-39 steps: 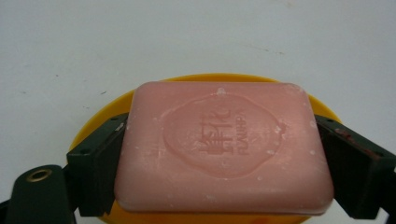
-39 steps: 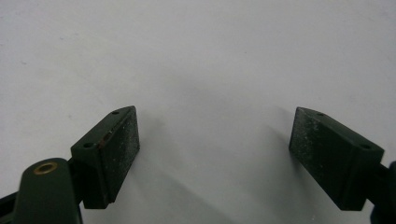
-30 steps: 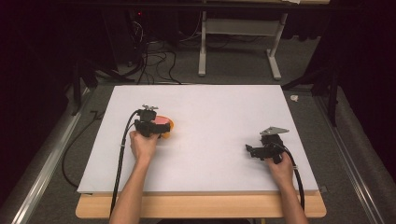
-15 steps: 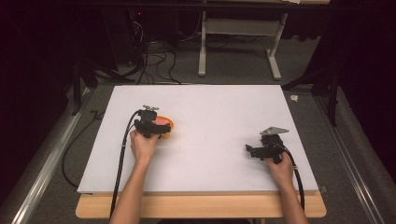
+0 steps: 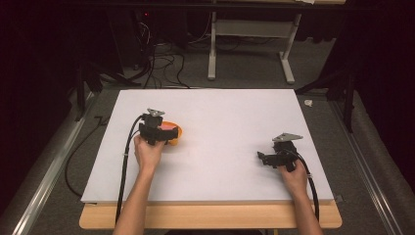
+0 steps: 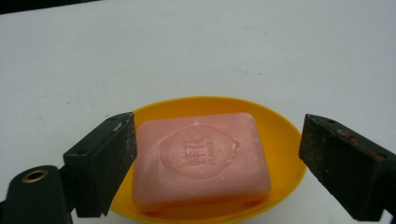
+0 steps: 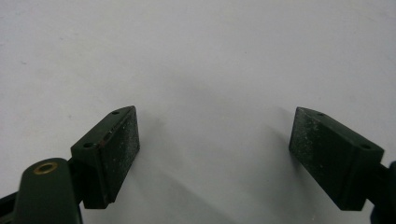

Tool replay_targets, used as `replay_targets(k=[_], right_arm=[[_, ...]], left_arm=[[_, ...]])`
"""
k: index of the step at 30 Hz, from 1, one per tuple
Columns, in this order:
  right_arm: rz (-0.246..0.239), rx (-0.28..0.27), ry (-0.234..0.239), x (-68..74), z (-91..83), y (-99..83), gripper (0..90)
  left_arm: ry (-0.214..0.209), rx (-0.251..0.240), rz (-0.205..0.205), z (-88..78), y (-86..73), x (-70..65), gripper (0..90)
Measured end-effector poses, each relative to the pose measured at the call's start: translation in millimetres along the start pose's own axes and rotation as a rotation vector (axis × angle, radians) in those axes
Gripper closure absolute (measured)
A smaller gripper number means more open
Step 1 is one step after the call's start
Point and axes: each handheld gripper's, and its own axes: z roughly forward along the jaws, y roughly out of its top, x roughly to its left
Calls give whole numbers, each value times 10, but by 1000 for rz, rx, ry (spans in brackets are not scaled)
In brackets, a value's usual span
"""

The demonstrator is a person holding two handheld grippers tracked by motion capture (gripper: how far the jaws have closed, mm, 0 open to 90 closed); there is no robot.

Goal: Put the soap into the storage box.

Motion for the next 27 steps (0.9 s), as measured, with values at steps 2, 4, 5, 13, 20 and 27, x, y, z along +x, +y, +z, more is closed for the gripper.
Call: replay_targets(k=[2,4,5,13,20,27], right_arm=[[-3,-1,0,-2,0,-1,168],[-3,-1,0,-2,0,-1,168],[-2,-1,0,-1,0,-1,168],[0,0,0,0,0,0,168],[0,0,0,0,0,0,168],[0,0,0,0,0,0,168]], left_arm=[[-2,-11,7,-46,6,-11,137],[2,-21,17,-97,11,-26,145],[-1,-24,19,-111,12,-28,148],[-28,-40,44,-234,9,-68,152],[-36,-47,76,-326,-27,-102,159],[-59,-50,102,-406,-92,-135,161]])
